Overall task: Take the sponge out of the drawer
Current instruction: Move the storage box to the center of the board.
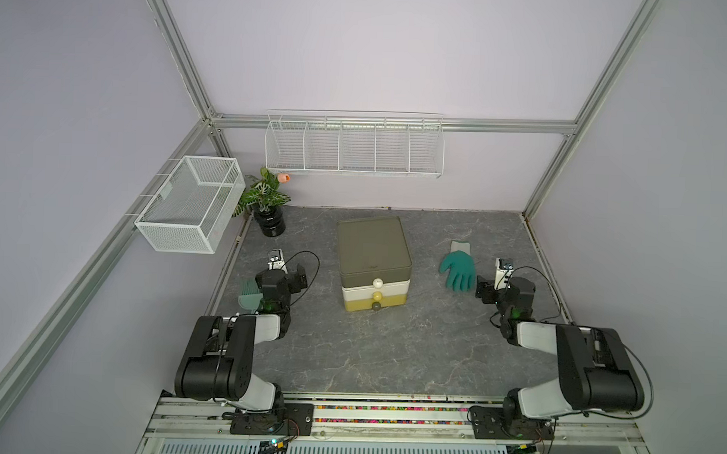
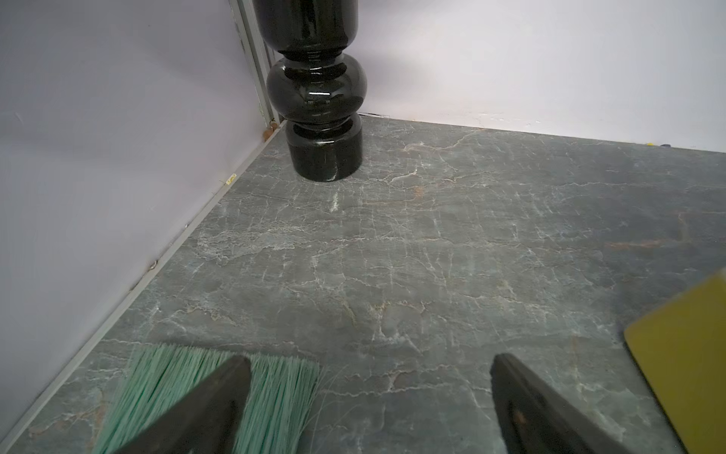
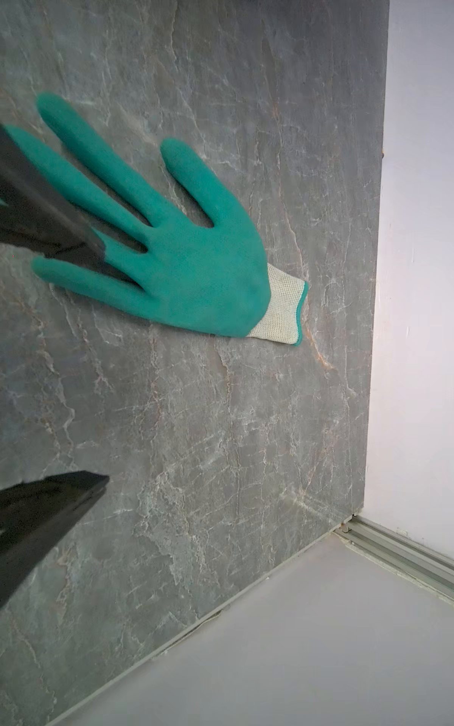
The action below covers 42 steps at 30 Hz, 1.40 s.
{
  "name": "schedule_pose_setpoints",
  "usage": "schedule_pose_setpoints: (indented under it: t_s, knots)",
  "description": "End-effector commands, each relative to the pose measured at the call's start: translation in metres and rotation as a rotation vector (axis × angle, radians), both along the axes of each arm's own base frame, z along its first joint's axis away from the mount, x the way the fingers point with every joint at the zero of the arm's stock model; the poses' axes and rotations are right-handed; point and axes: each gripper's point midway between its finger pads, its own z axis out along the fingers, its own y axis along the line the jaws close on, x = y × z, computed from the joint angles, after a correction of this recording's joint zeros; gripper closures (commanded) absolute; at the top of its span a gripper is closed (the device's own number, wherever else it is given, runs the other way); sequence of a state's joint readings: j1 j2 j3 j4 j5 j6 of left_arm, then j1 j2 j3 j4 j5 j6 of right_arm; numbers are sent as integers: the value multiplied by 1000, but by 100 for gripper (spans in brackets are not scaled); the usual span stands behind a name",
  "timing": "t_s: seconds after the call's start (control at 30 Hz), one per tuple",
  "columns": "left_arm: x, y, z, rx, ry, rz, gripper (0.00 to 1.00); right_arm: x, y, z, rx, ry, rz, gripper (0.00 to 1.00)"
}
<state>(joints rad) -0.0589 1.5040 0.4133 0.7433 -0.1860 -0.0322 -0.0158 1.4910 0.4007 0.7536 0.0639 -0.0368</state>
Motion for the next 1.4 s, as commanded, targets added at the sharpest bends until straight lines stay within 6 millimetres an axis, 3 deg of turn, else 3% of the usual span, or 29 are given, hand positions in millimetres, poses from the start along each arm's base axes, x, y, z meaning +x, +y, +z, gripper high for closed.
schedule_pose_setpoints:
  t_s: [0.0, 0.87, 0.93, 1.07, 1.37]
  knots:
    - [7, 1, 8, 7, -20, -1, 1, 6, 2, 6, 5, -24, -4, 11]
    - [7, 1, 7, 5, -17, 0, 1, 6, 1, 6, 7, -24, -7, 11]
    - [7, 6, 11, 7, -22, 27, 1, 5, 1, 7, 5, -32, -8, 7]
    - [1, -11, 36, 46, -30, -63, 2, 1, -10, 36, 6, -21, -77, 9]
    - [-34, -13, 120, 31, -111, 50, 2, -27, -4, 123, 97, -102, -79, 11]
